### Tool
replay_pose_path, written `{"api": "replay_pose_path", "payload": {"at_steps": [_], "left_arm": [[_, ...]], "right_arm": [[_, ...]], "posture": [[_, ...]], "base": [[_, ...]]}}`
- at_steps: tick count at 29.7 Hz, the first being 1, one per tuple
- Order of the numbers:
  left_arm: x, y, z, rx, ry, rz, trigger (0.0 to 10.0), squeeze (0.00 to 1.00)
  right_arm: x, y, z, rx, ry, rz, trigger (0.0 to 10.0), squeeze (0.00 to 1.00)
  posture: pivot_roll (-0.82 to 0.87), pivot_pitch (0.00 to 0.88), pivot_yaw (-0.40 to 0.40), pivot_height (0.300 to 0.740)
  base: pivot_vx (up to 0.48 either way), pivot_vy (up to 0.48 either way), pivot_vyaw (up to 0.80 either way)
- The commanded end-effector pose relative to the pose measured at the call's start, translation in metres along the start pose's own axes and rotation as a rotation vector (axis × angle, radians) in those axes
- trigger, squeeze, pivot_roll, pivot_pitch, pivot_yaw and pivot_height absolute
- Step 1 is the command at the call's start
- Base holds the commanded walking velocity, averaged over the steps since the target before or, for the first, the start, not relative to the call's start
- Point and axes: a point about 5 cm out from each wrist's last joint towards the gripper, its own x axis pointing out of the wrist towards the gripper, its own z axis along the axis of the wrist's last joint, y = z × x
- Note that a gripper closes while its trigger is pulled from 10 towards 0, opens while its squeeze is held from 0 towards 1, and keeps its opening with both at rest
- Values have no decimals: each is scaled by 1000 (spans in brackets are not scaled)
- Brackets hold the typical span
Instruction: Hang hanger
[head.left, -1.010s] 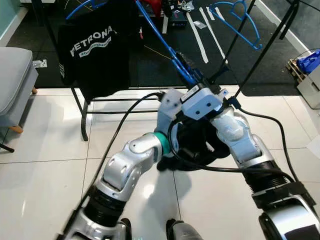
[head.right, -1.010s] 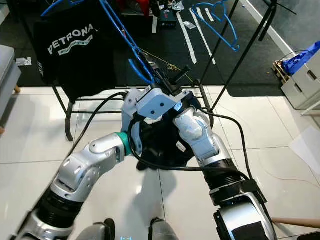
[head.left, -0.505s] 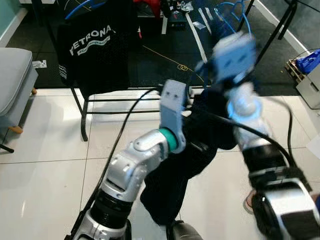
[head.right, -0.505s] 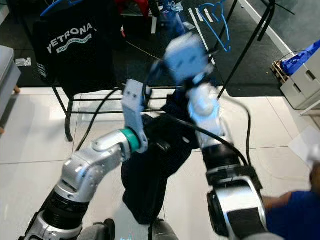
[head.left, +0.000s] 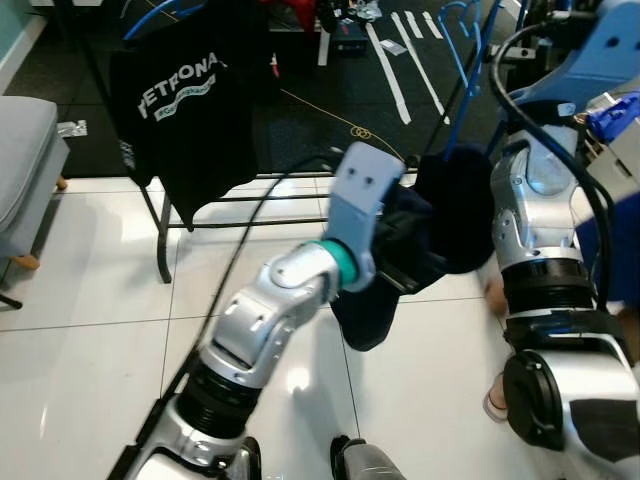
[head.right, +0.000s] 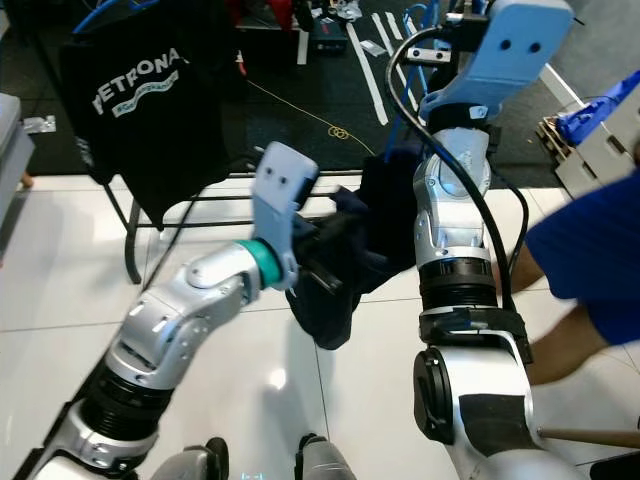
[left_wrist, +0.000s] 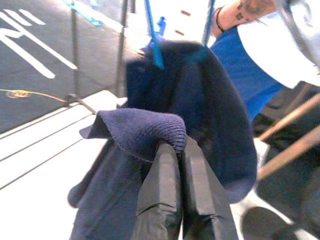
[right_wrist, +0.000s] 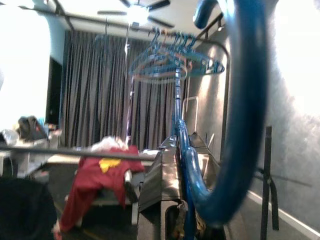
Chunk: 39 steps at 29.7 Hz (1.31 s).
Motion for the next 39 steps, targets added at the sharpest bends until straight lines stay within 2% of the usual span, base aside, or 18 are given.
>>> {"api": "replay_pose_path", "payload": {"at_steps": [1,3,5,7,8,9,11,13,14,16,20,22,25,30,32,34,37,39], "left_arm": [[-2,5,0,2,-20,28,0,0],[-15,37,-2,54,-22,177,0,0],[-22,52,-4,68,-19,241,0,0],[-22,52,-4,68,-19,241,0,0],[-30,64,-6,85,-11,291,0,0],[-38,75,-9,106,3,335,0,0],[-38,75,-9,106,3,335,0,0],[-54,95,-14,142,32,415,0,0],[-54,95,-14,142,32,415,0,0],[-64,107,-15,161,40,470,0,0],[-66,109,-15,166,41,482,0,0],[-64,104,-16,176,47,444,0,0],[-54,87,-19,172,39,338,0,0],[-44,70,-25,143,36,257,0,0],[-35,60,-36,117,79,221,0,0],[-35,60,-36,117,79,221,0,0],[-27,52,-52,76,164,211,0,0],[-25,51,-52,59,157,211,0,0]], "right_arm": [[-5,-11,-10,52,69,-58,10000,0],[-21,-46,-34,189,219,-308,10000,0],[-29,-61,-42,272,266,-420,10000,0],[-29,-61,-42,272,266,-420,10000,0],[-36,-73,-48,338,299,-503,10000,0],[-41,-78,-53,314,331,-474,10000,0],[-41,-78,-53,314,331,-474,10000,0],[-53,-67,-58,-60,374,-114,10000,0],[-53,-67,-58,-60,374,-114,10000,0],[-86,-53,-76,-397,435,241,10000,0],[-98,-50,-82,-477,456,340,10000,0],[-134,-35,-95,-669,477,692,10000,0],[-147,-16,-91,-663,400,843,10000,0],[-143,8,-75,-602,232,868,10000,0],[-139,32,-60,-562,85,895,10000,0],[-139,32,-60,-562,85,895,10000,0],[-130,68,-34,-554,-175,923,10000,0],[-130,76,-28,-545,-241,939,10000,0]], "posture": [[-75,108,-26,740],[-72,107,-28,740],[-74,106,-26,740],[-74,106,-26,740],[-76,103,-27,740],[-75,102,-28,740],[-75,102,-28,740],[-75,98,-32,740],[-75,98,-32,740],[-72,97,-35,740],[-72,97,-35,740],[-74,97,-29,740],[-77,102,-21,740],[-79,105,-19,740],[-84,108,-14,740],[-84,108,-14,740],[-83,110,-11,740],[-84,111,-10,740]], "base": [[0,0,0],[0,0,0],[0,0,0],[0,0,0],[0,0,0],[0,0,0],[0,0,0],[0,0,0],[0,0,0],[0,0,0],[0,0,0],[0,0,0],[0,0,0],[0,0,0],[0,0,0],[0,0,0],[0,0,0],[0,0,0]]}}
